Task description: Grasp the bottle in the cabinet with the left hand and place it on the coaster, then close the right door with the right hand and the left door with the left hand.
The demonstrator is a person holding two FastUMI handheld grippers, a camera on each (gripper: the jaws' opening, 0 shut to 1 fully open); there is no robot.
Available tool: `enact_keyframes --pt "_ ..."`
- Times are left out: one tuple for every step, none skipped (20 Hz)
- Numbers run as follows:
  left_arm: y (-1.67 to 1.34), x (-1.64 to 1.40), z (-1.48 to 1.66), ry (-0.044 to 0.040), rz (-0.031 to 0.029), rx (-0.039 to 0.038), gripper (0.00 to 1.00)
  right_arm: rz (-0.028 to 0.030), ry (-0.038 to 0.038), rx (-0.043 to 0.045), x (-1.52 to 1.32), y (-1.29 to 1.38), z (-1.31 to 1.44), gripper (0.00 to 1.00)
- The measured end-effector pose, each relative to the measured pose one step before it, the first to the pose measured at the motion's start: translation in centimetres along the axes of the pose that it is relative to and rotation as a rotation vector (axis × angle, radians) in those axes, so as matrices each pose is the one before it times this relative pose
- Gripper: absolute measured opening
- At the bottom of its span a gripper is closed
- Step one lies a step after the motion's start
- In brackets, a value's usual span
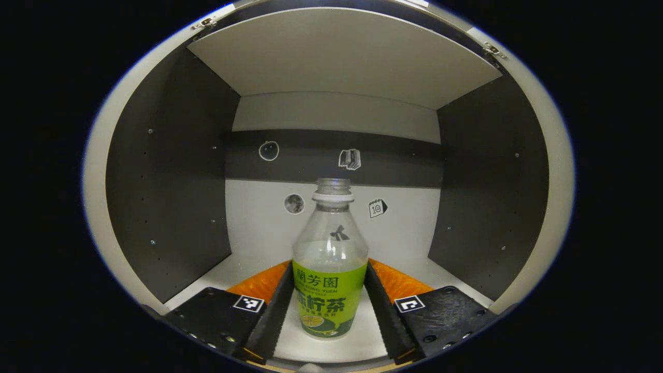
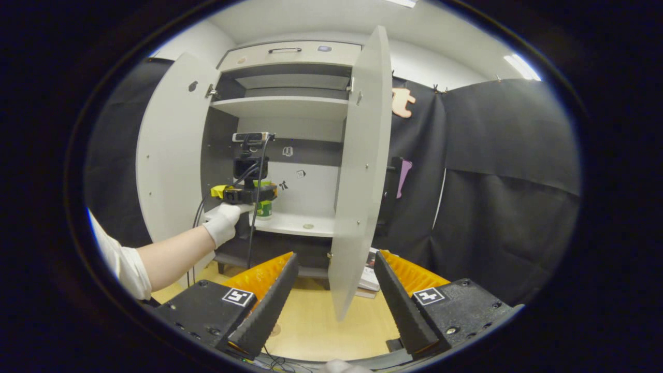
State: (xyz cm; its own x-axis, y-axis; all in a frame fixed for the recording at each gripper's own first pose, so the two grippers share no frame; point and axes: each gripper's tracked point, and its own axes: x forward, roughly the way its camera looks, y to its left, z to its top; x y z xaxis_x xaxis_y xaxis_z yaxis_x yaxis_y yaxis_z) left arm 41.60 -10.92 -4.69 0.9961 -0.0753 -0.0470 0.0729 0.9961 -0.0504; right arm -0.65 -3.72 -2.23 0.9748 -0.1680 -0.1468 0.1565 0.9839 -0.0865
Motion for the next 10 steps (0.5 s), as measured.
enact_keyframes --pt "-0.129 -0.663 0.487 -0.0156 -0.00575 -0.00254 0.76 -0.00565 -0.00298 0.00276 -0.124 -0.237 -0.008 0.97" --pt "-0.26 -0.833 0.632 -0.02286 -0.01517 -0.00401 0.76 -0.00336 -0.00508 0.00129 -0.123 -0.172 0.107 0.97" --pt "-0.2 -0.984 0.564 -0.01826 -0.0115 0.00553 0.76 -0.00341 -0.00158 0.00049 -0.177 -0.187 0.004 0.97" --pt "-0.008 -1.114 0.455 -0.0127 -0.00374 0.01348 0.75 -0.0009 -0.00132 0.0011 -0.085 -0.098 0.032 0.97" --pt "-0.065 -1.282 0.51 -0.01269 -0.00691 0.00814 0.76 -0.00152 -0.00178 0.00409 -0.077 -0.213 0.017 0.97" --pt "-0.343 -1.411 0.325 -0.00904 -0.01269 -0.00283 0.76 0.00129 -0.00259 0.00572 -0.081 -0.068 0.069 0.97" --pt "-0.281 -1.704 0.157 -0.0064 -0.01525 -0.00423 0.75 -0.00247 -0.00266 0.00675 -0.137 -0.174 -0.042 0.97" --pt "-0.237 -1.797 0.104 -0.00855 -0.00647 -0.00543 0.76 -0.00099 0.00019 0.00838 -0.12 -0.188 -0.142 0.97" --pt "-0.266 -1.915 -0.139 -0.00704 -0.00782 -0.00579 0.75 0.00299 0.0015 0.00635 -0.218 -0.066 -0.313 0.96" --pt "-0.493 -1.701 -0.446 -0.00164 -0.01806 -0.0015 0.76 0.00334 -0.00451 0.0045 -0.217 -0.014 -0.16 0.97"
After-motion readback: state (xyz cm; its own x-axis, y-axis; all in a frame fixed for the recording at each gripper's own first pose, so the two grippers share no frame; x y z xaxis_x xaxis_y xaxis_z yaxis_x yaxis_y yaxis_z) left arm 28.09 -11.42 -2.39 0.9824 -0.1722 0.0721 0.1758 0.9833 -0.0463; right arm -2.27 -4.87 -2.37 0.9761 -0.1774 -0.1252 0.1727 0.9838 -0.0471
